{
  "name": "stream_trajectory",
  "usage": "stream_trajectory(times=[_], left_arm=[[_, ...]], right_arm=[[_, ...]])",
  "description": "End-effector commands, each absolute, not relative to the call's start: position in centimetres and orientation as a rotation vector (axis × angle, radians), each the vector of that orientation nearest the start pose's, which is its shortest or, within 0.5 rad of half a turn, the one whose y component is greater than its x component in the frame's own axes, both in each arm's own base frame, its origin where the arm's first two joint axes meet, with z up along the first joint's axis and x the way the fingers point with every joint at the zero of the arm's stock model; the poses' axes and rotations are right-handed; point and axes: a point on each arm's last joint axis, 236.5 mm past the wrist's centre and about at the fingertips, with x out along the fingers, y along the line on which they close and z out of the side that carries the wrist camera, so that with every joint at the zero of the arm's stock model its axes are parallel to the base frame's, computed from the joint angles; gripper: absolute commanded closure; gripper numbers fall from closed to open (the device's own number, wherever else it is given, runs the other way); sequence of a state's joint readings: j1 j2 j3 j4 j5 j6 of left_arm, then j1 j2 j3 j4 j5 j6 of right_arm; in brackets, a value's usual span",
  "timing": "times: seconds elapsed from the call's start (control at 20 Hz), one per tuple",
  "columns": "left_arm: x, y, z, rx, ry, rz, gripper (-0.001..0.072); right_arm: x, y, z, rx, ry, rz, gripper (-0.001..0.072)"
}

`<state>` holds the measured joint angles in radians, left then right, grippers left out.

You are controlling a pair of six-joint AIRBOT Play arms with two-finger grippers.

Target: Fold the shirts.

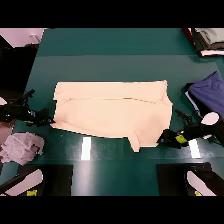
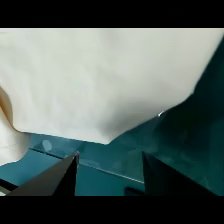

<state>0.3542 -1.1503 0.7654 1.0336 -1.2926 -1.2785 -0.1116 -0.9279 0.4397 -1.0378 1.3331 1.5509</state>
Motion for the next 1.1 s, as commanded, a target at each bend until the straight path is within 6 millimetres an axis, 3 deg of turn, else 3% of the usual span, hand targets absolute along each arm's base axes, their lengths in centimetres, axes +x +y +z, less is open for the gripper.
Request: stream_trajectory(times=[0.0, 0.2, 0.35, 0.4, 0.5, 0.55, 0.65, 0.85, 1.05], left_arm=[[27.5, -2.2, -4.4, -0.580, 1.449, -0.215, 0.0683], [27.6, -2.2, -4.4, -0.579, 1.446, -0.212, 0.0682], [27.6, -2.2, -4.4, -0.573, 1.444, -0.216, 0.0683], [27.6, -2.2, -4.4, -0.569, 1.444, -0.220, 0.0683], [27.4, -2.2, -4.4, -0.564, 1.447, -0.228, 0.0683], [27.4, -2.2, -4.4, -0.559, 1.448, -0.233, 0.0683], [27.3, -2.1, -4.2, -0.548, 1.456, -0.237, 0.0684], [27.2, -1.5, -0.9, -0.469, 1.378, -0.225, 0.0684], [24.0, -3.0, 2.9, -0.436, 1.365, -0.270, 0.0684]], right_arm=[[16.4, 10.1, -8.7, 0.686, 1.681, 0.152, 0.0267], [18.5, 10.7, -8.5, 0.737, 1.595, 0.143, 0.0270], [18.7, 11.3, -8.8, 0.688, 1.583, 0.158, 0.0305], [18.4, 11.6, -8.8, 0.674, 1.593, 0.172, 0.0376], [17.8, 12.1, -8.7, 0.654, 1.614, 0.194, 0.0643], [17.4, 12.3, -8.6, 0.644, 1.628, 0.208, 0.0694], [16.8, 12.1, -7.8, 0.584, 1.668, 0.245, 0.0696], [16.6, 8.1, -3.9, 0.320, 1.749, 0.229, 0.0696], [18.7, 6.2, 1.5, 0.199, 1.657, 0.210, 0.0696]])
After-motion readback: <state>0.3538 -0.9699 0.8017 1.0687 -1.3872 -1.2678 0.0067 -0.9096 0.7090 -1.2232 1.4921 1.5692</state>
